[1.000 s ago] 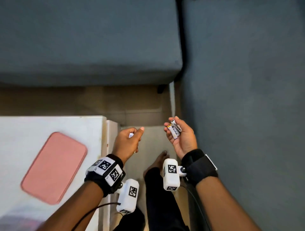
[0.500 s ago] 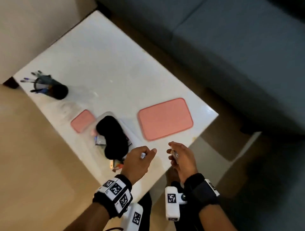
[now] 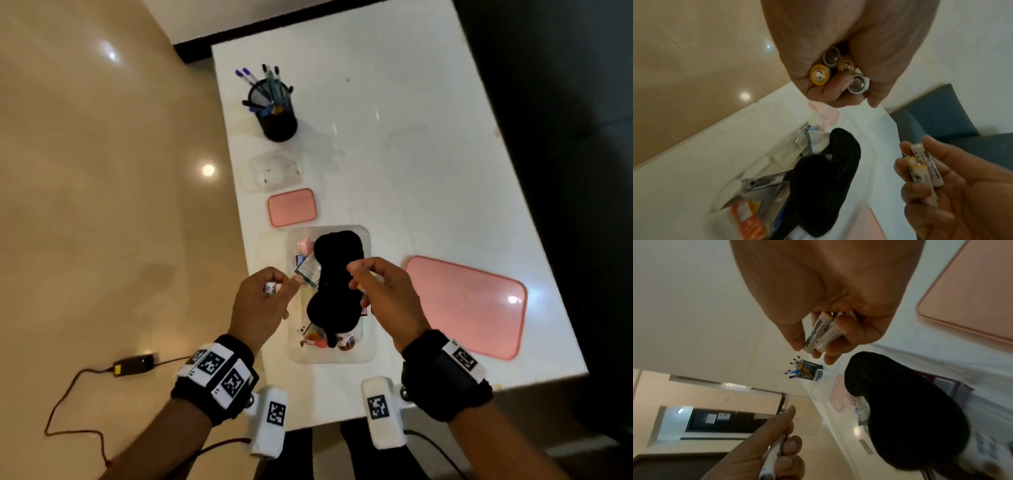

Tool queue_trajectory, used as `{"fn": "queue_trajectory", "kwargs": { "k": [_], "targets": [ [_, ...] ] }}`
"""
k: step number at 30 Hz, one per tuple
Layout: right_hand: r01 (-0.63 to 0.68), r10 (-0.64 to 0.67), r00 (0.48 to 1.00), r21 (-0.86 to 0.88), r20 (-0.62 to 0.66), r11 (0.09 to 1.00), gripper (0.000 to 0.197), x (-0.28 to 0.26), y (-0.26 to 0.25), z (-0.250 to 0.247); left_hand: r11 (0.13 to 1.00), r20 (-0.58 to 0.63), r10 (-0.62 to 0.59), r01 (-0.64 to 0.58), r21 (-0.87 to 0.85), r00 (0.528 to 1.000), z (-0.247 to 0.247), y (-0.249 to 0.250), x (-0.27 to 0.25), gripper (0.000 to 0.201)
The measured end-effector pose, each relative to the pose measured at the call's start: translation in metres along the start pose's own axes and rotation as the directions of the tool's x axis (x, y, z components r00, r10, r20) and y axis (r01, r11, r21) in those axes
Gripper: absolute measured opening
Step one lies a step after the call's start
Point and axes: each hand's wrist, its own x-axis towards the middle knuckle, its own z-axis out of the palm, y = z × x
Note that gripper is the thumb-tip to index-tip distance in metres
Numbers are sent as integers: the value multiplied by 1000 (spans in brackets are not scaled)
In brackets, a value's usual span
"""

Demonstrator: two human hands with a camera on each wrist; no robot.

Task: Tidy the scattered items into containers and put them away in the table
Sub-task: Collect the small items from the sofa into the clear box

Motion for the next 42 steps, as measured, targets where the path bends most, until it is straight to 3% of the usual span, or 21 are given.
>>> {"fn": "queue_trajectory", "kwargs": {
  "k": [5,11,19,26,29,32,35,37,42],
  "targets": [
    [79,-67,992,-120,103,990,11,38,-26,-2,990,-98,-21,7,-144,995,-10,21,30,23],
    [95,-84,993,-131,84,987,14,58,-36,-4,982,-132,-67,42,-186,989,-13,43,82,21],
    [36,-35,999,-105,9,994,12,92,-60,30,947,-35,-152,135,-290,988,-19,57,160,18],
    [25,3,994,-249,111,968,18,184,-107,98,934,86,-194,211,-288,977,-51,49,223,11],
    [70,-16,992,-458,122,886,16,229,-109,132,928,121,-215,241,-283,969,-74,43,243,9],
    [123,-43,991,-713,129,691,21,252,-102,157,925,187,-218,264,-274,958,-87,35,253,8],
    [146,-49,988,-816,144,559,24,257,-95,174,923,213,-217,272,-272,952,-95,26,259,9],
    [145,-25,988,-839,155,524,27,256,-89,177,916,232,-225,286,-280,946,-95,23,258,10],
    [126,-7,989,-821,147,556,37,257,-83,179,907,251,-233,303,-293,939,-91,19,256,12]
  ]
}}
